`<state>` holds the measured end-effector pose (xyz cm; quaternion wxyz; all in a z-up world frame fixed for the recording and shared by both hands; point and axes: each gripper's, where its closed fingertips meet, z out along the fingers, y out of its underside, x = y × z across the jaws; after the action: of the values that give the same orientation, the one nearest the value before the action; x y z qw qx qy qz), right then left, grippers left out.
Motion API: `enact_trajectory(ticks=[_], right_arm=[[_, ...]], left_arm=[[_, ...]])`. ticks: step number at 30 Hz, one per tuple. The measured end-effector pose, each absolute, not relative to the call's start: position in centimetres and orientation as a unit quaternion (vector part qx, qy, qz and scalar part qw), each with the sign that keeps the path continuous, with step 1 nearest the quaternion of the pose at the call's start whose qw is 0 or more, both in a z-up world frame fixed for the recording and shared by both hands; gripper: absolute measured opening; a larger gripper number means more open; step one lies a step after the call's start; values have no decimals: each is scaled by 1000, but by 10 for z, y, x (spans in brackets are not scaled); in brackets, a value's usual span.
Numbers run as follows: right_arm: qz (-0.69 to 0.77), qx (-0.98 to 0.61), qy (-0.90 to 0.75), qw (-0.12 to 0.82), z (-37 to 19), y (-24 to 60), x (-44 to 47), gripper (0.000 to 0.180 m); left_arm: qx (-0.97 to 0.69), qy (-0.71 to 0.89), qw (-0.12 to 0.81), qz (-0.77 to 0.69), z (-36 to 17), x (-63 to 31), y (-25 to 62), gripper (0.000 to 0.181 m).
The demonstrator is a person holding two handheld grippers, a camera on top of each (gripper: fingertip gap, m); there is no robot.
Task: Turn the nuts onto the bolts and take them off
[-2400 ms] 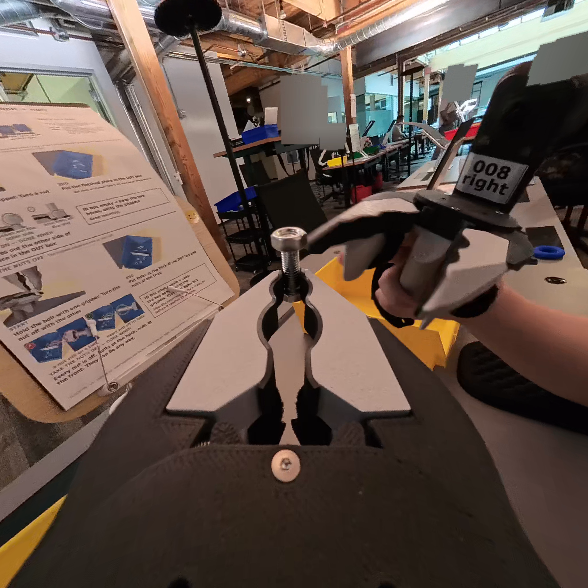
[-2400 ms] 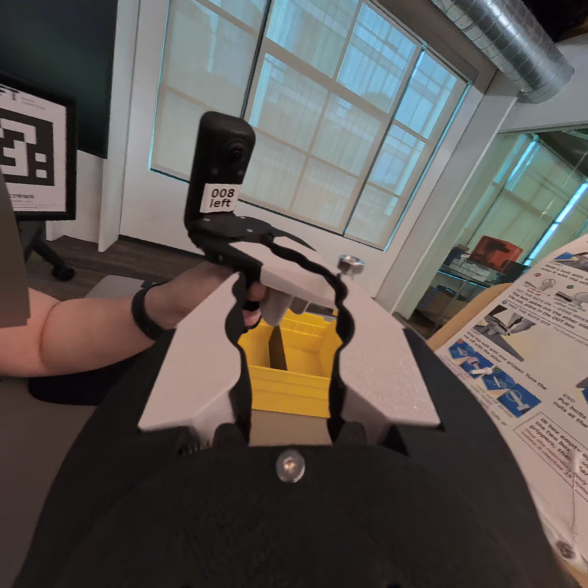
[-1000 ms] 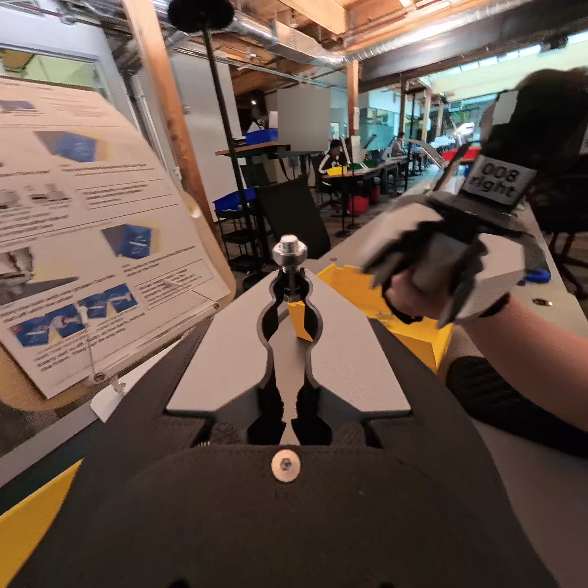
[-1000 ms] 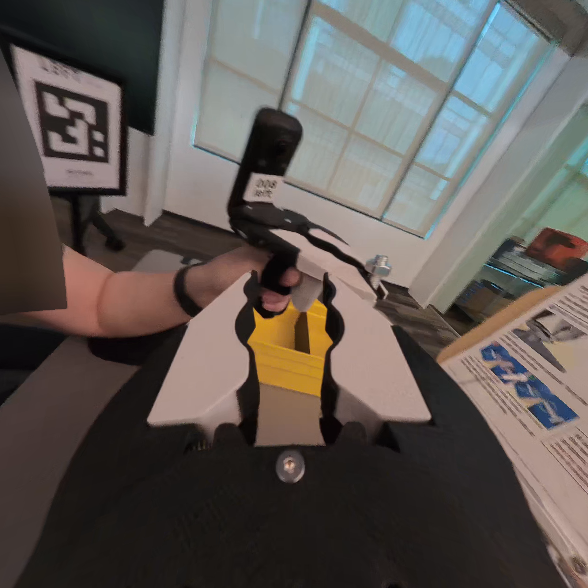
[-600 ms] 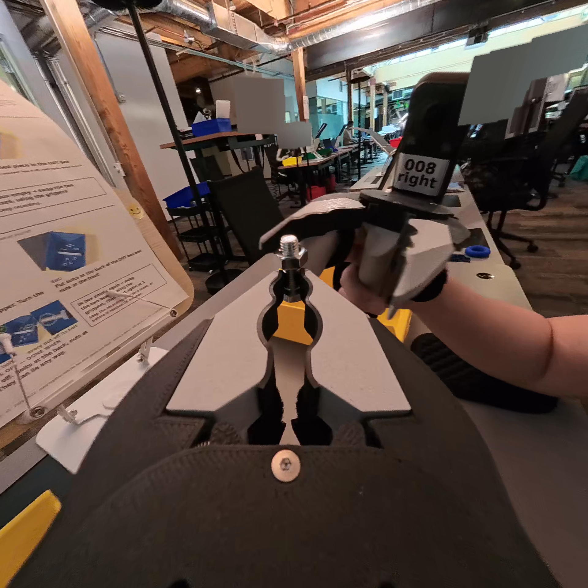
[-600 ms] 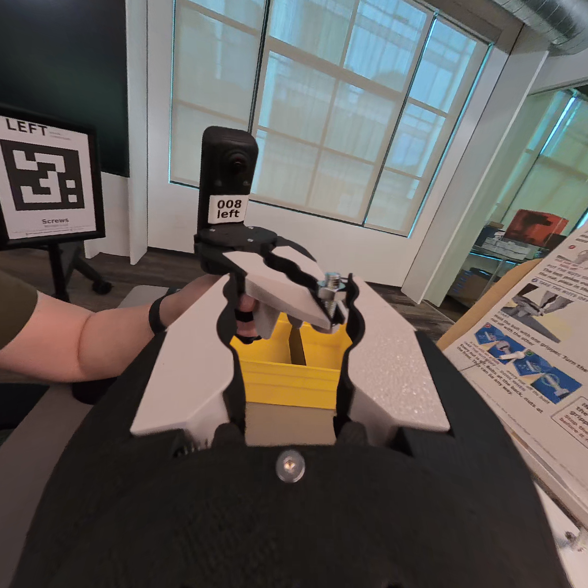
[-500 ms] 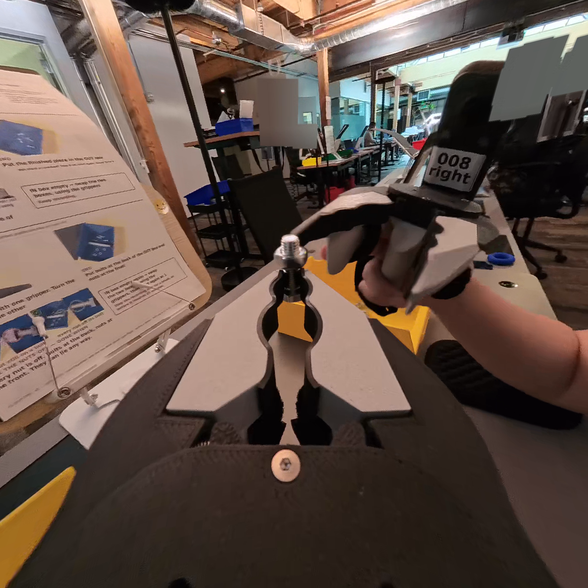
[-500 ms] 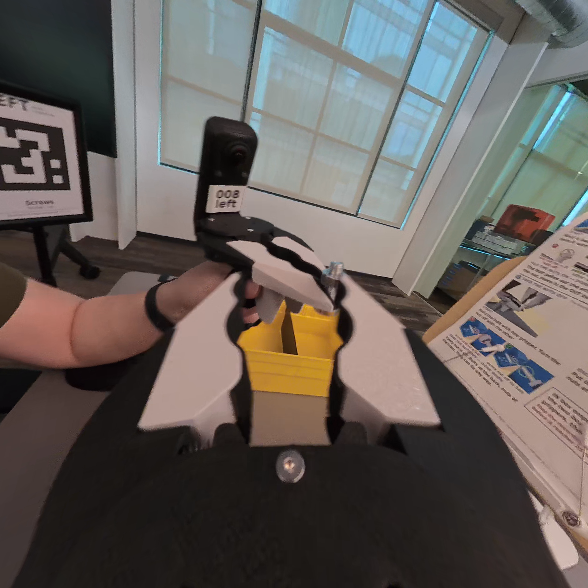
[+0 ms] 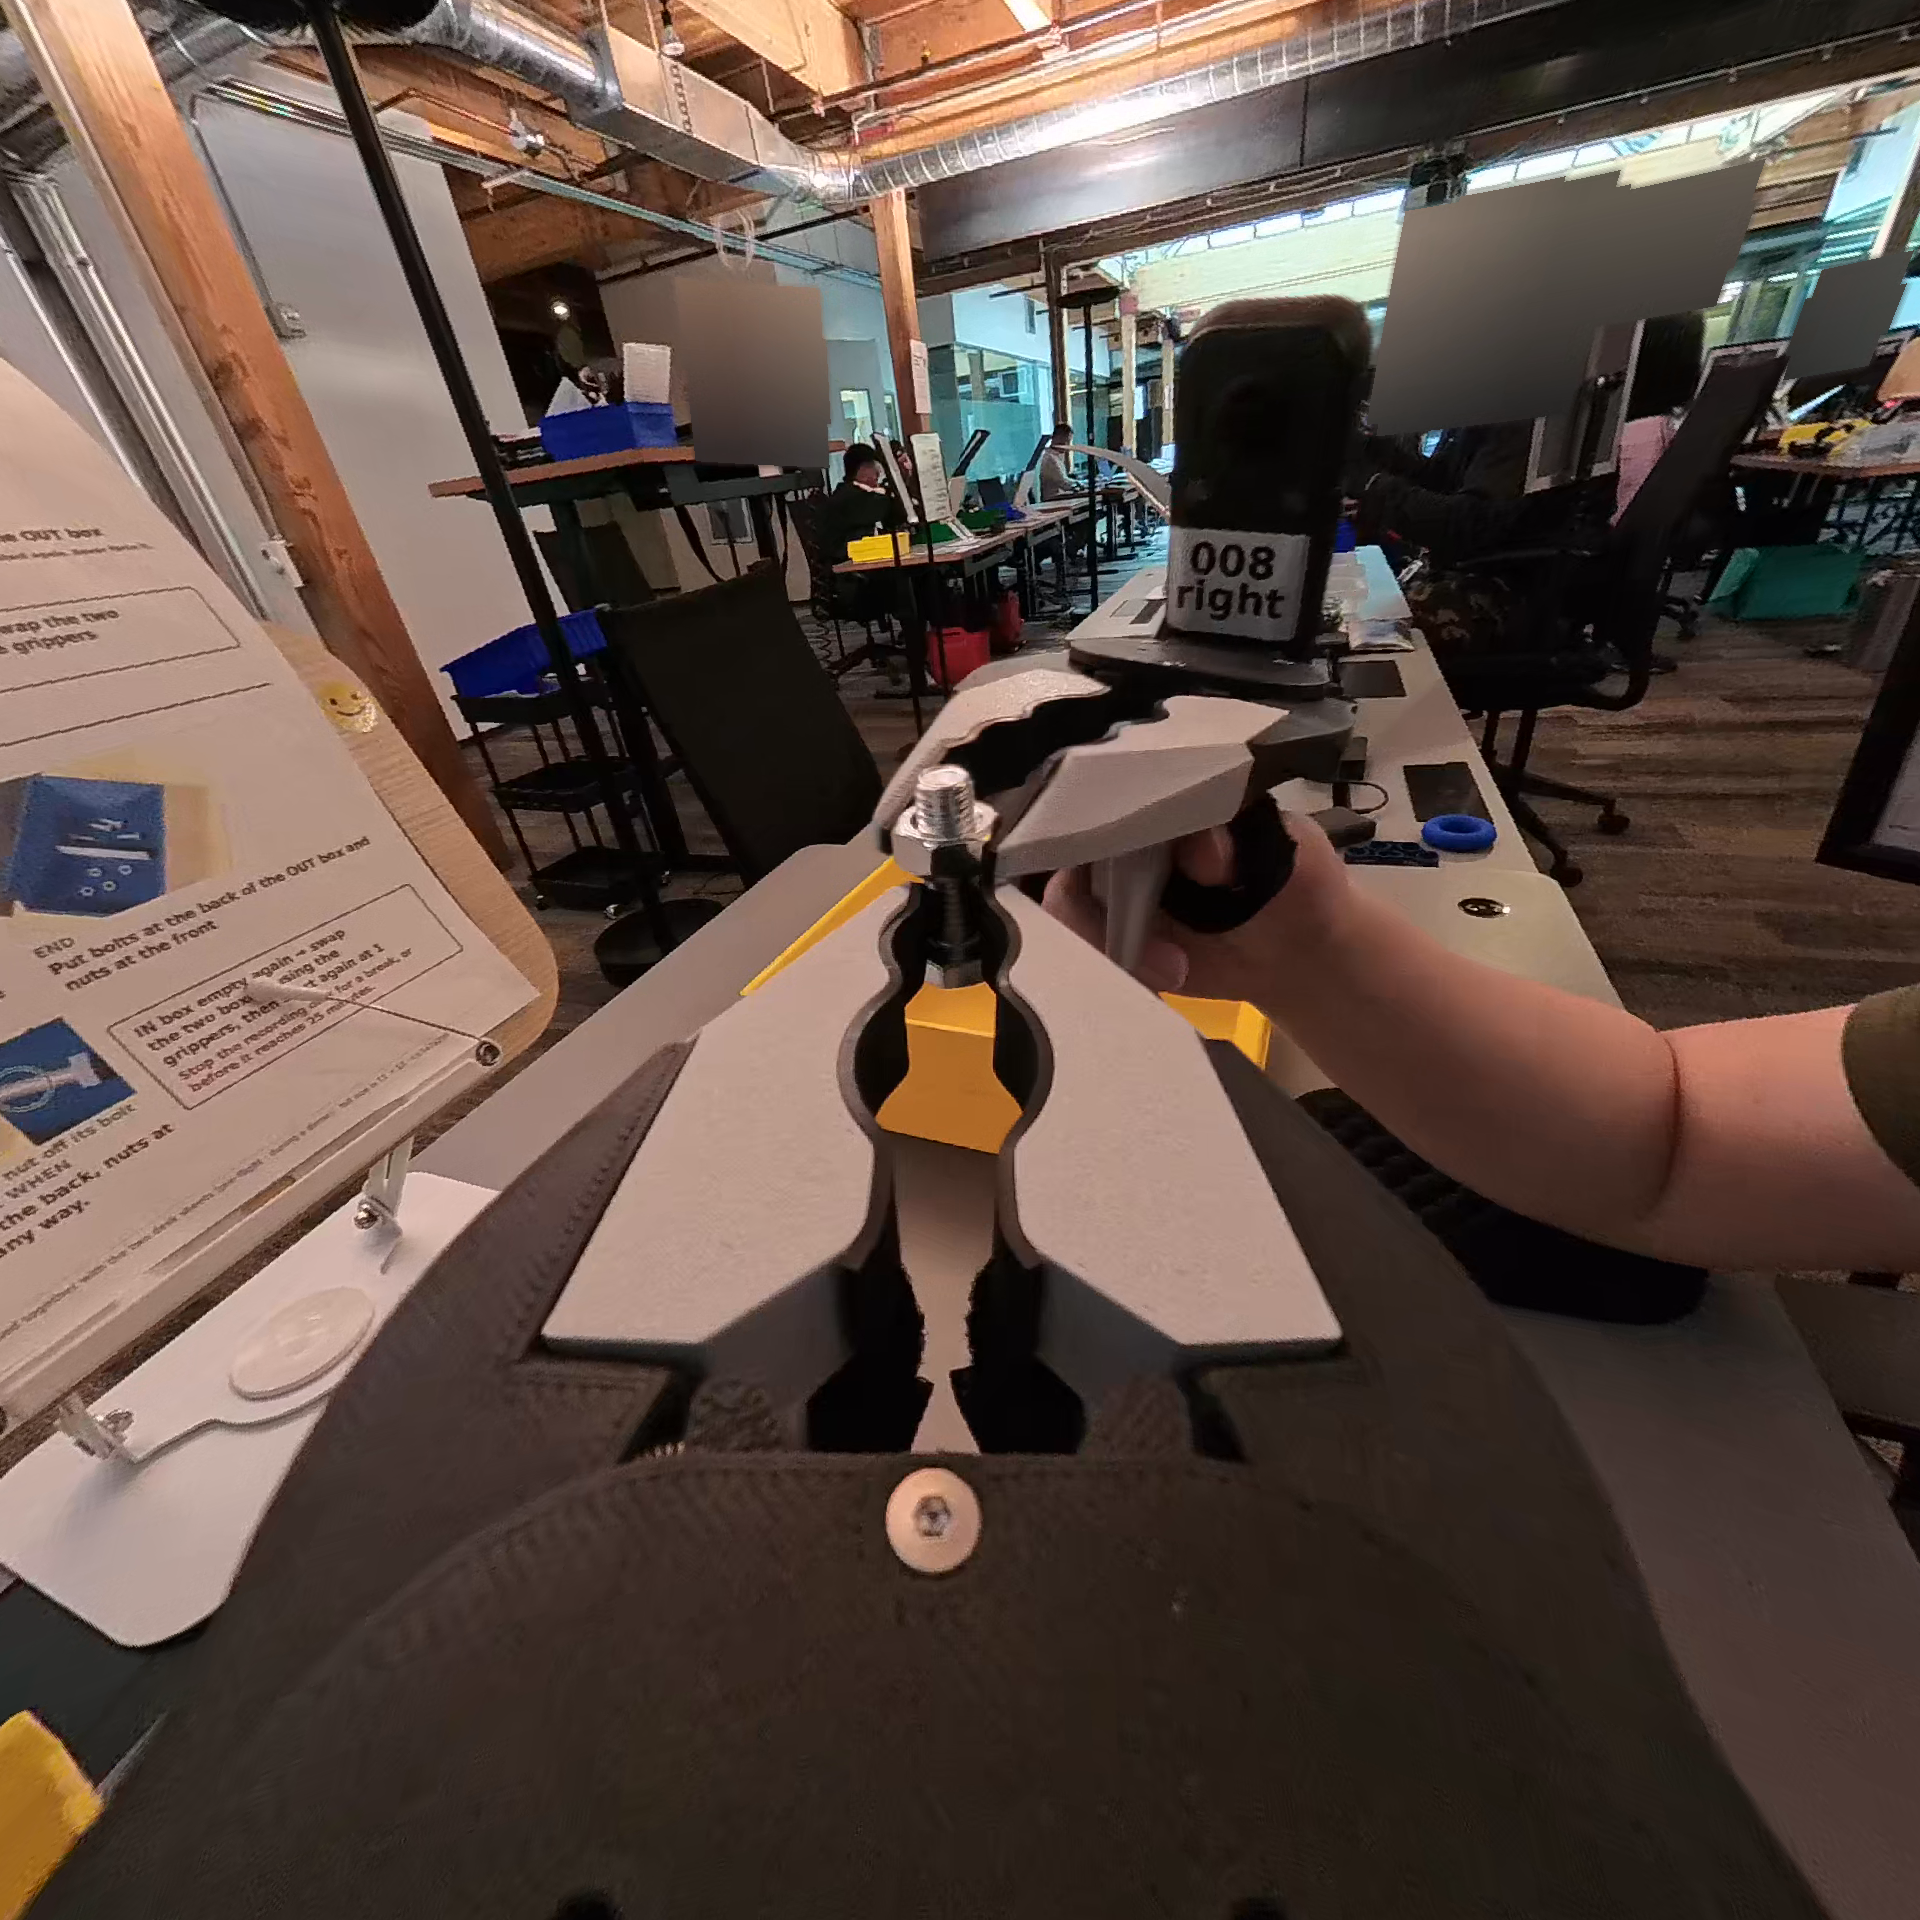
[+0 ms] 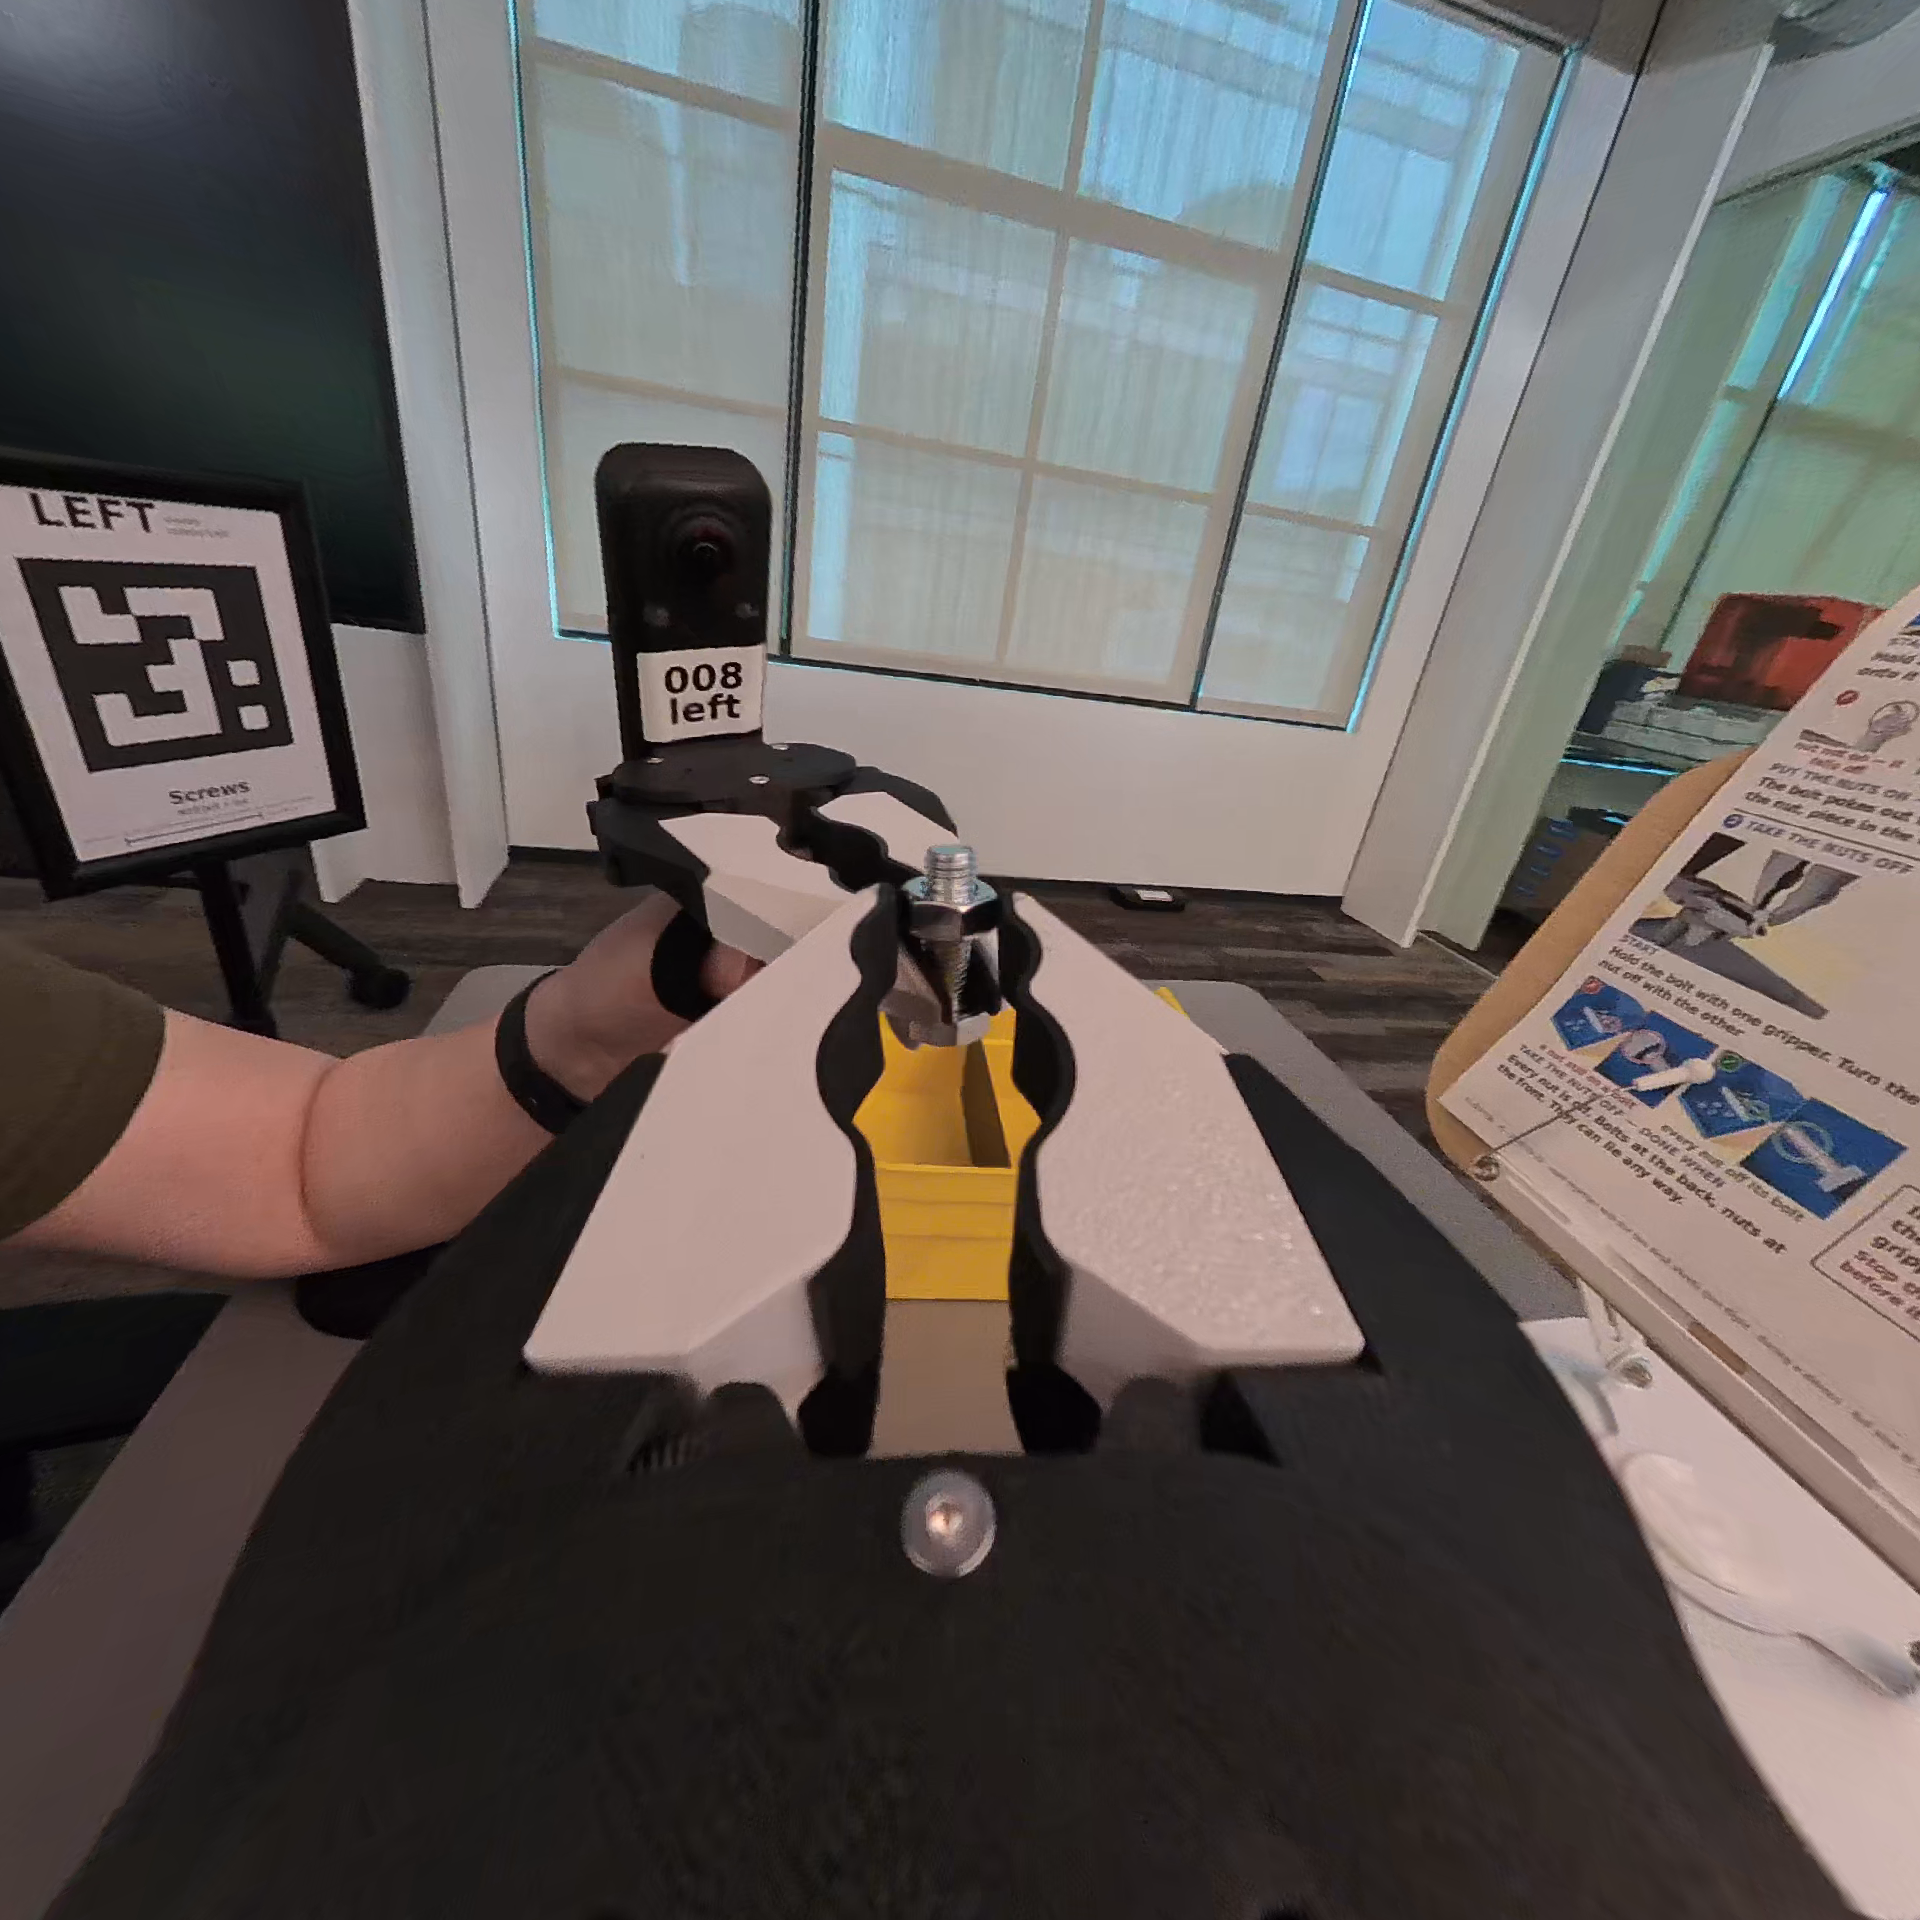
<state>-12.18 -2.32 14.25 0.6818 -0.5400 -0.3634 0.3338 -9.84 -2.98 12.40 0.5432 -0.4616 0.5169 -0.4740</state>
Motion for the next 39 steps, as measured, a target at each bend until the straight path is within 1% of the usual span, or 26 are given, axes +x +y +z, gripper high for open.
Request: enact_trajectory(ticks=[5, 8, 9, 11, 13, 15, 18, 19, 21, 23, 25, 27, 29, 32, 35, 38, 39], right_arm=[[367, -541, -352, 670, 145, -24, -119, 16], [357, -553, -334, 674, 150, -20, -104, 16], [338, -567, -328, 676, 152, -18, -92, 17], [281, -632, -313, 651, 145, -14, -56, 16], [190, -744, -281, 575, 108, -10, 1, 16], [77, -846, -198, 488, 59, -8, 77, 17], [10, -957, -65, 283, -32, -32, 162, 16], [3, -972, -46, 228, -57, -39, 178, 16], [59, -985, -32, 162, -95, -42, 178, 16], [108, -985, -37, 133, -119, -38, 169, 16], [105, -988, -36, 106, -137, -35, 172, 16], [96, -990, -45, 92, -146, -33, 174, 16], [100, -988, -57, 104, -146, -28, 171, 16], [122, -987, -61, 85, -135, -38, 163, 21], [110, -980, -59, 152, -102, -34, 166, 26], [37, -966, -30, 255, -58, -27, 195, 46], [15, -958, -14, 287, -43, -28, 206, 49]], left_arm=[[-448, 520, 555, -471, 127, -99, -32, 9], [-442, 489, 587, -471, 140, -105, -26, 37], [-444, 482, 593, -469, 143, -108, -24, 42], [-442, 474, 595, -475, 150, -115, -23, 39], [-441, 466, 595, -484, 157, -122, -23, 35], [-435, 462, 599, -489, 163, -128, -25, 32], [-435, 465, 600, -484, 164, -130, -25, 30], [-437, 467, 598, -483, 163, -129, -24, 30], [-443, 469, 592, -483, 159, -127, -23, 30], [-448, 472, 584, -486, 157, -125, -23, 30], [-449, 475, 582, -484, 155, -124, -23, 30], [-451, 479, 581, -479, 153, -122, -23, 30], [-453, 482, 579, -477, 151, -122, -22, 30], [-457, 481, 579, -473, 152, -125, -19, 32], [-459, 468, 596, -464, 162, -139, -10, 33], [-466, 441, 621, -451, 176, -165, 4, 34], [-473, 431, 631, -439, 181, -177, 11, 34]])
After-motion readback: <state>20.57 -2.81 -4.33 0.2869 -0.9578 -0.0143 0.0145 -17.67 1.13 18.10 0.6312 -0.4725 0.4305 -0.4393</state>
